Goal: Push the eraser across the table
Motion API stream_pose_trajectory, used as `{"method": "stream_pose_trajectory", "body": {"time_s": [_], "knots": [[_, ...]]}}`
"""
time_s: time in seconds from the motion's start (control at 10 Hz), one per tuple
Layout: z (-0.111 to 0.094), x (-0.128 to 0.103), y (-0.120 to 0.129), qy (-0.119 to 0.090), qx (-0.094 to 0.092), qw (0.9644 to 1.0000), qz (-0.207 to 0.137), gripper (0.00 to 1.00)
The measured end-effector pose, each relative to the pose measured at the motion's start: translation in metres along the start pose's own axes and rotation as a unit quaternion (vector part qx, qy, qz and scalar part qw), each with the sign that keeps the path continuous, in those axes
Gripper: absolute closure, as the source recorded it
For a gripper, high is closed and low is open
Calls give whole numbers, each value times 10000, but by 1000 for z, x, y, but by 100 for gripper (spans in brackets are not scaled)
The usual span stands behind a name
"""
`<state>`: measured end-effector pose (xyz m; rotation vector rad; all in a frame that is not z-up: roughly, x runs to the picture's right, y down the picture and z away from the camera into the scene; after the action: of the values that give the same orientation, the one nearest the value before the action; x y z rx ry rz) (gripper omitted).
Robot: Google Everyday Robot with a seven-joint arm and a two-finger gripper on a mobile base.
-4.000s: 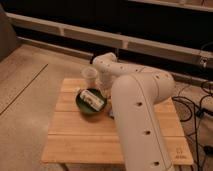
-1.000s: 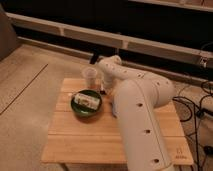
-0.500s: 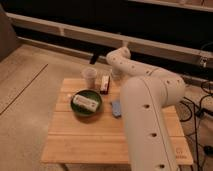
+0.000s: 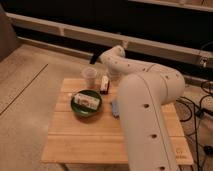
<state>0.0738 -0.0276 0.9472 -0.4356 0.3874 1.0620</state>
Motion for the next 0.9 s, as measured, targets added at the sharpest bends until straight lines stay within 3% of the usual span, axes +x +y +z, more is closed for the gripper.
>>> {"method": "stream_pose_trajectory", "body": {"time_s": [0.3, 0.5, 0.9], "knots": [[2, -2, 5, -2, -53, 10000, -2, 100], [13, -5, 27, 80, -169, 9997, -141, 100], [13, -3, 24, 98, -159, 9997, -137, 100]]}}
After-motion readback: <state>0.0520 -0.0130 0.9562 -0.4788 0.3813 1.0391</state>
